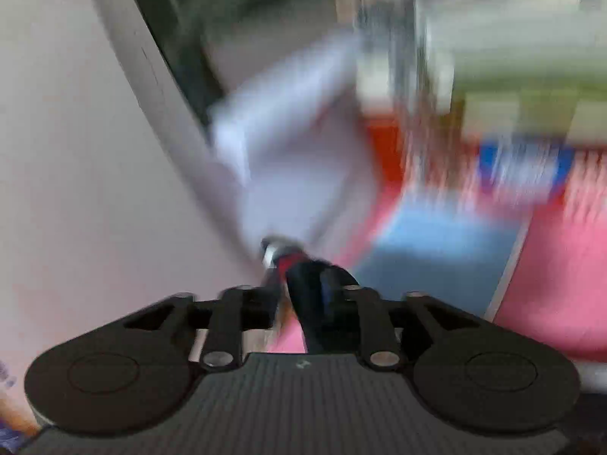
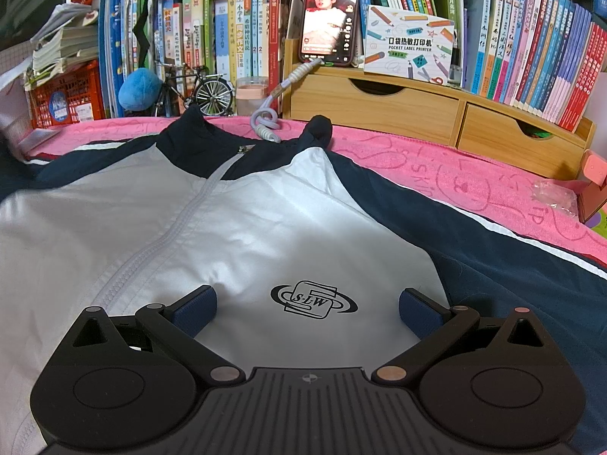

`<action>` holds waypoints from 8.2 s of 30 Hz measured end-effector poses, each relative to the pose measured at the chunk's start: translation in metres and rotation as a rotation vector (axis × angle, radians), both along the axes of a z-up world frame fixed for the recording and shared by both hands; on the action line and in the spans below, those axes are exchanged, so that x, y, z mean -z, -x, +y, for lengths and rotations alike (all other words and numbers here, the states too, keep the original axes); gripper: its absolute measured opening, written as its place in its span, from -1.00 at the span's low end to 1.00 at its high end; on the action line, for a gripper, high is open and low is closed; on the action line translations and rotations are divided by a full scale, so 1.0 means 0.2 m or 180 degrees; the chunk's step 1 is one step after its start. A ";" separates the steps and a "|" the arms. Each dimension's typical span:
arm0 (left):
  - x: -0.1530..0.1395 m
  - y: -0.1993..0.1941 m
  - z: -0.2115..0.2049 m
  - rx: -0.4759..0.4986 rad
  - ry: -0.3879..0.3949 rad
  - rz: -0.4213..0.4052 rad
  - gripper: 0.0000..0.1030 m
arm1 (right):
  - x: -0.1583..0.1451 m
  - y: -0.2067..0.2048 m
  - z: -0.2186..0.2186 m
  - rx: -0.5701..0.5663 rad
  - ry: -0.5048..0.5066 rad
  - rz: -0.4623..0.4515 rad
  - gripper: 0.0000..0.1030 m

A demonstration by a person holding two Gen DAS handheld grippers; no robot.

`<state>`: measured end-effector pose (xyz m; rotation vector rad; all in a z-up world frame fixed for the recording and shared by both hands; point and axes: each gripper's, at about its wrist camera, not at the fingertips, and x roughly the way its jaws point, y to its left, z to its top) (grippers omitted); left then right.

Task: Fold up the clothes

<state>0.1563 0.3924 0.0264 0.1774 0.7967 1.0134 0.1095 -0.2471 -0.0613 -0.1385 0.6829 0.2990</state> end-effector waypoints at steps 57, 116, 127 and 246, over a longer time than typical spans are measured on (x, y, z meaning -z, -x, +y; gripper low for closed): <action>0.52 -0.50 -1.34 0.2357 0.1229 -0.0387 1.00 | 0.01 -0.71 -0.03 0.0780 -0.0039 0.0124 1.00; 0.12 1.20 -1.78 0.3689 0.1799 -0.0181 1.00 | -0.18 0.97 -0.60 0.0437 -0.0401 0.0036 0.96; 0.32 0.18 -2.06 0.3249 0.1794 0.0210 0.24 | -0.13 0.07 0.20 -0.0321 -0.0183 0.0486 -0.02; 0.23 0.56 -1.70 0.2962 0.2113 -0.0848 1.00 | -0.38 0.02 0.03 -0.0295 -0.0814 -0.0095 -0.59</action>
